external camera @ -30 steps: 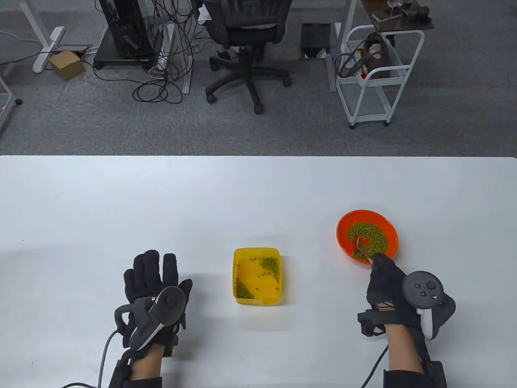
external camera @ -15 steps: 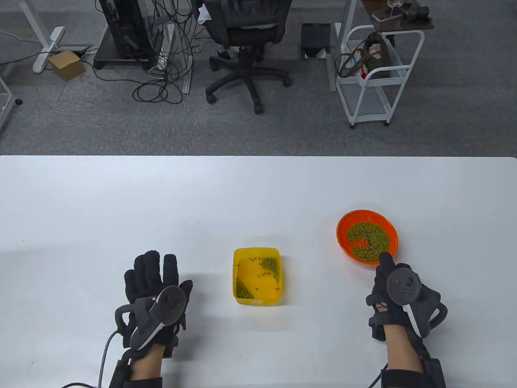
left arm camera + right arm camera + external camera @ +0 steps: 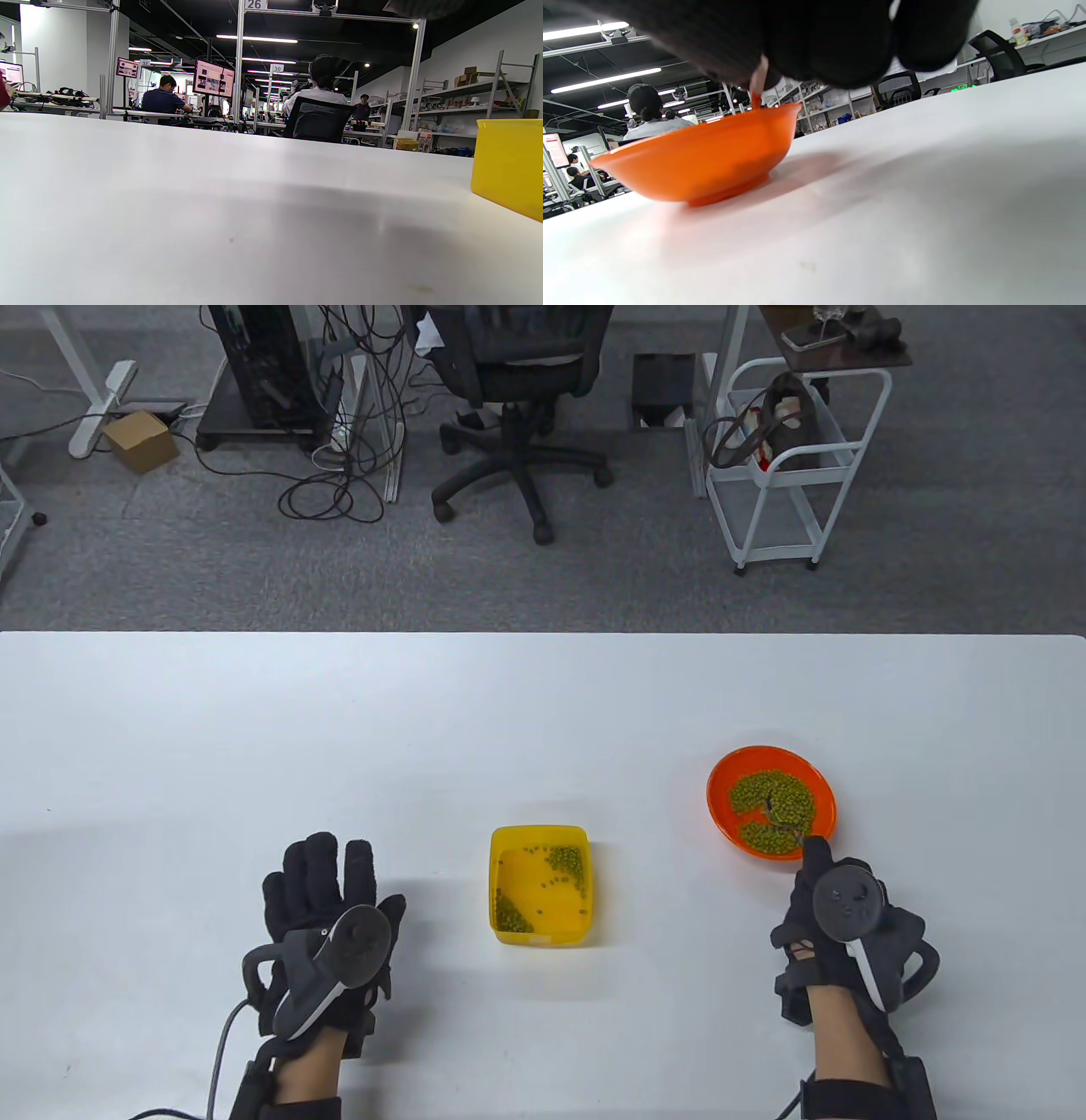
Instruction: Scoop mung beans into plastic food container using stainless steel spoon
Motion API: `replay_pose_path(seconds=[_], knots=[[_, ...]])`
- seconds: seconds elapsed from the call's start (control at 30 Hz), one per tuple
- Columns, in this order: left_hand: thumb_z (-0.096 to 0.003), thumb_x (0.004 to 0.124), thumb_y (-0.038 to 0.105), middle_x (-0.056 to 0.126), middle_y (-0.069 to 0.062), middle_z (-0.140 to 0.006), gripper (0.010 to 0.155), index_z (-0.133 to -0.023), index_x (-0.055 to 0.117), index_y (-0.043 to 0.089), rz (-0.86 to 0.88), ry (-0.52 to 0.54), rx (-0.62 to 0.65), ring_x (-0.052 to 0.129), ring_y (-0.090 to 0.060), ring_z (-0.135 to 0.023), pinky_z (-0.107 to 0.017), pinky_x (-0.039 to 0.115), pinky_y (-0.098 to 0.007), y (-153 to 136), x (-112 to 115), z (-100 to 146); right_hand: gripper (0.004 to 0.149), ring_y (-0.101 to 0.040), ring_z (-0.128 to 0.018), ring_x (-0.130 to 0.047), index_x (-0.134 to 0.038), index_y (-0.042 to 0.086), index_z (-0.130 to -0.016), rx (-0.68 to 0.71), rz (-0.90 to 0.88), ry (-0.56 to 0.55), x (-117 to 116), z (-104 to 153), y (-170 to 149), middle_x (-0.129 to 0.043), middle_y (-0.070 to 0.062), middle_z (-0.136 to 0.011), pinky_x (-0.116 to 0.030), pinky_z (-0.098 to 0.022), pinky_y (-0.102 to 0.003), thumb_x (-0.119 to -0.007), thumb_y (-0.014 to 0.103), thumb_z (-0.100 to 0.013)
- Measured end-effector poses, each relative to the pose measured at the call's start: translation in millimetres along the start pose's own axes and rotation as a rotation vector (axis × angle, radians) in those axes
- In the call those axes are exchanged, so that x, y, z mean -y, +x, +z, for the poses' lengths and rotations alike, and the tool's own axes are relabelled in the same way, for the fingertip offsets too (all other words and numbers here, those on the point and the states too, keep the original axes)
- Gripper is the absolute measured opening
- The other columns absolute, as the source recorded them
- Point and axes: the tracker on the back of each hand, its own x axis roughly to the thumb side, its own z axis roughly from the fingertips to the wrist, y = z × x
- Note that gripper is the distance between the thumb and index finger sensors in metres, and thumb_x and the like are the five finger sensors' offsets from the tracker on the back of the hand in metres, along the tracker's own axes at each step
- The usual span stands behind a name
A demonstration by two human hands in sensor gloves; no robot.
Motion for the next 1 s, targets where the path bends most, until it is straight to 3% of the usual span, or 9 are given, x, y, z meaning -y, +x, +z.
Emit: replay_pose_path(seconds=[0.27, 0.7, 1.0], knots=[[-0.0483, 0.062, 0.055, 0.001, -0.015, -0.110, 0.077, -0.107, 0.023, 0.025, 0.001, 0.002, 0.002, 0.011, -0.043, -0.103, -0.072, 0.014, -0.065, 0.3, 0.4, -0.1, 0.045, -0.020, -0.060, -0.086, -0.071, 0.029, -0.098, -0.013, -0.048, 0.066, -5.1, -2.6, -5.0, -0.078, 0.003, -0.081, -0.071, -0.058, -0.051, -0.075, 0.032, -0.054], [-0.0483, 0.062, 0.055, 0.002, -0.015, -0.110, 0.077, -0.107, 0.023, 0.025, -0.001, -0.011, 0.003, 0.011, -0.043, -0.103, -0.072, 0.014, -0.065, 1.0, 0.9, -0.2, 0.046, -0.021, -0.061, -0.086, -0.065, 0.026, -0.098, 0.015, -0.062, 0.081, -8.0, -2.6, -3.2, -0.076, -0.001, -0.088, -0.071, -0.057, -0.051, -0.072, 0.034, -0.053], [-0.0482, 0.062, 0.055, 0.002, -0.015, -0.110, 0.077, -0.108, 0.023, 0.025, -0.005, -0.015, 0.004, 0.011, -0.043, -0.103, -0.072, 0.014, -0.065, 1.1, 0.9, -0.3, 0.048, -0.019, -0.061, -0.081, -0.060, 0.023, -0.101, 0.028, -0.085, 0.136, -10.4, -3.5, -3.2, -0.073, 0.003, -0.082, -0.069, -0.058, -0.050, -0.068, 0.030, -0.054]])
